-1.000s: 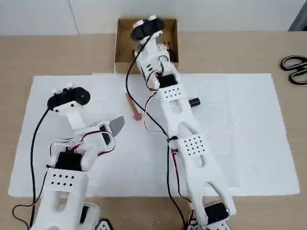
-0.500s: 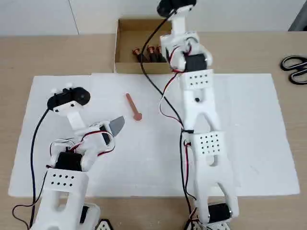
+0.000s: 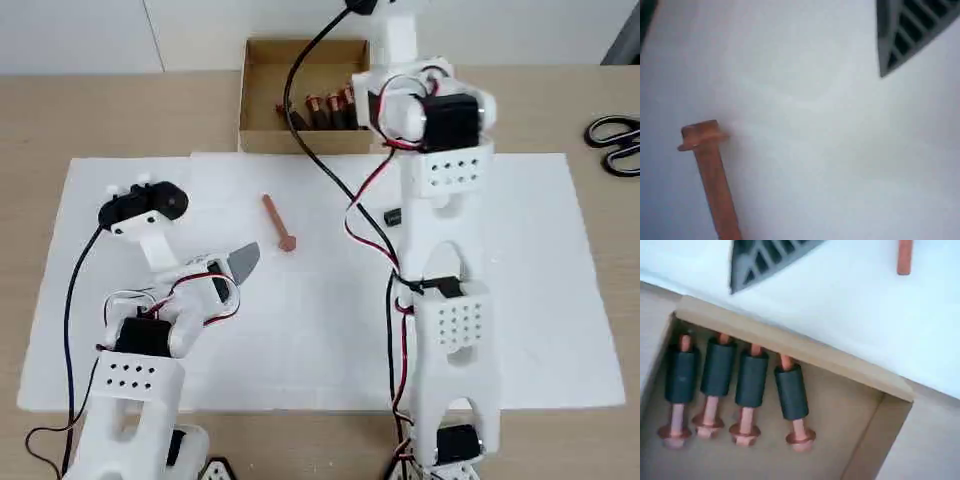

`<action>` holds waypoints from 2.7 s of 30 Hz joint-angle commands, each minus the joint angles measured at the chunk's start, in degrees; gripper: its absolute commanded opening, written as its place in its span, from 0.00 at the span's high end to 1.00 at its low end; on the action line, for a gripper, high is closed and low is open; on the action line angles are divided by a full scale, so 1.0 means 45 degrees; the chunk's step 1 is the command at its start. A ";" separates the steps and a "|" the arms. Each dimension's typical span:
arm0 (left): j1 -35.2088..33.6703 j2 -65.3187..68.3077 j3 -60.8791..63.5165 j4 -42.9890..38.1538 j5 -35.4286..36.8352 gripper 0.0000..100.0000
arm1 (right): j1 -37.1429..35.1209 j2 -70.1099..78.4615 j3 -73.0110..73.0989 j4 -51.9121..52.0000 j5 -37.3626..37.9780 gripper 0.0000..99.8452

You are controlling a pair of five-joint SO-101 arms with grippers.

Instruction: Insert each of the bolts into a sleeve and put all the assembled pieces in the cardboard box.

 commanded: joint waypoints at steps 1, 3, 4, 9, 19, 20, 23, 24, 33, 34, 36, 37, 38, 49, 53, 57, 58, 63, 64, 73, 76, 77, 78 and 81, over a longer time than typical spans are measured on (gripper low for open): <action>0.0000 -0.0137 -0.0088 -0.0137 -0.0117 0.71 | 0.0127 -0.1748 0.0938 0.0127 -0.0137 0.86; 0.0000 -0.0137 -0.0068 -0.0117 -0.0117 0.71 | 0.0127 -0.2647 0.2071 0.0147 -0.0137 0.86; 0.0000 -0.0137 -0.0010 -0.0117 -0.0117 0.71 | 0.0147 -0.3155 0.2774 0.0147 -0.0137 0.86; -0.0020 -0.0137 0.0127 -0.0137 -0.0117 0.71 | 0.0147 -0.6105 0.7385 0.0107 -0.0137 0.86; -0.0020 -0.0137 0.0127 -0.0137 -0.0117 0.71 | 0.0186 -0.8527 1.2620 -0.0205 -0.0195 0.86; -0.0020 -0.0137 0.0127 -0.0137 -0.0117 0.71 | 0.0205 -0.8508 1.2796 -0.0205 -0.0195 0.86; -0.0020 -0.0137 0.0127 -0.0137 -0.0117 0.71 | 0.0205 -0.8371 1.3753 -0.0869 -0.0234 0.86; -0.0020 -0.0137 0.0127 -0.0137 -0.0117 0.71 | 0.0205 -0.8293 1.4066 -0.1241 -0.0469 0.86; -0.0020 -0.0137 0.0127 -0.0176 -0.0117 0.71 | 0.0361 -0.5890 1.4379 -0.1788 -0.5372 0.86; -0.0020 -0.0137 0.0127 -0.0176 -0.0117 0.71 | 0.0479 -0.5480 1.4379 -0.1788 -0.5822 0.86; -0.0020 -0.0137 0.0127 -0.0176 -0.0117 0.71 | 0.0733 -0.4581 1.4359 -0.1768 -0.6681 0.86; -0.0020 -0.0137 0.0127 -0.0176 -0.0117 0.71 | 0.0908 -0.4190 1.4359 -0.1748 -0.6994 0.86; -0.0020 -0.0137 0.0127 -0.0176 -0.0117 0.71 | 0.1065 -0.3878 1.4359 -0.1729 -0.7287 0.86; -0.0020 -0.0137 0.0127 -0.0195 -0.0137 0.71 | 0.1416 -0.2921 1.4300 -0.2764 -0.8811 0.86; -0.0020 -0.0137 0.0127 -0.0195 -0.0137 0.71 | 0.1397 -0.2901 1.4300 -0.3311 -0.8811 0.86; -0.0020 -0.0137 0.0127 -0.0195 -0.0137 0.71 | 0.1299 -0.2862 1.4300 -0.3370 -0.8811 0.86; -0.0020 -0.0137 0.0127 -0.0195 -0.0137 0.71 | 0.1280 -0.2862 1.4339 -0.3409 -0.8830 0.86; 0.0000 -0.0137 0.0127 -0.0195 -0.0137 0.71 | 0.1182 -0.2862 1.4359 -0.3409 -0.9866 0.86; 0.0000 -0.0137 0.0127 -0.0195 -0.0137 0.71 | 0.1143 -0.2862 1.4359 -0.3409 -0.9944 0.86; 0.0000 -0.0098 0.0127 -0.0176 -0.0137 0.71 | 0.1026 -0.1299 1.4320 -0.3448 -1.0002 0.86; 0.0000 -0.0078 0.0127 -0.0156 -0.0137 0.71 | 0.1065 -0.0713 1.4300 -0.3917 -1.0002 0.86; 0.0000 -0.0078 0.0127 -0.0156 -0.0137 0.71 | 0.1065 -0.0596 1.4300 -0.4054 -1.0002 0.86; 0.0000 -0.0078 0.0127 -0.0156 -0.0137 0.71 | 0.1065 -0.0576 1.4300 -0.4132 -1.0002 0.86; 0.0000 -0.0078 0.0127 -0.0156 -0.0137 0.71 | 0.1065 -0.0576 1.4300 -0.4230 -1.0002 0.86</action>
